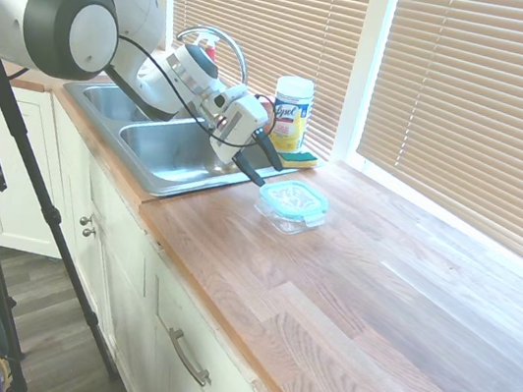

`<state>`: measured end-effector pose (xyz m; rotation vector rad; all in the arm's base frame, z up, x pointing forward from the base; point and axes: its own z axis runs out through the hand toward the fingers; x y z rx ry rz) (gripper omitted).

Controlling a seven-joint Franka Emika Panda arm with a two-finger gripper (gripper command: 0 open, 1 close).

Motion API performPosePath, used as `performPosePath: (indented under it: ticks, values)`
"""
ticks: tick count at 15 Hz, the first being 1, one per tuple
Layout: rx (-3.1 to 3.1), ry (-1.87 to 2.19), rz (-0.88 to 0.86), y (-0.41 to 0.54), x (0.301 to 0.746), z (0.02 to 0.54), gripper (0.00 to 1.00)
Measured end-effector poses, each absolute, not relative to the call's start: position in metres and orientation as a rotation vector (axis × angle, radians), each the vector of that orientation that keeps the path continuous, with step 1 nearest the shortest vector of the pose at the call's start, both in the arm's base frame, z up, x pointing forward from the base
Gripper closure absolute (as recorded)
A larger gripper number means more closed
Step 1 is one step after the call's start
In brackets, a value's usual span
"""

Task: Uncover the lid of the food container

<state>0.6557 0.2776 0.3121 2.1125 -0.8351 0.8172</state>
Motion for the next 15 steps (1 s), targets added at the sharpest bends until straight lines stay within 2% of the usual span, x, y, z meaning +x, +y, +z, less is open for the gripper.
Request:
performPosePath:
  ticks: [7,14,15]
  values:
    - [2.047,-0.821,0.777,0.287,0.658,0.292,0.00]
    - [2.004,-0.857,0.766,0.269,0.668,0.296,0.00]
    - [2.003,-0.855,0.761,0.268,0.668,0.292,1.00]
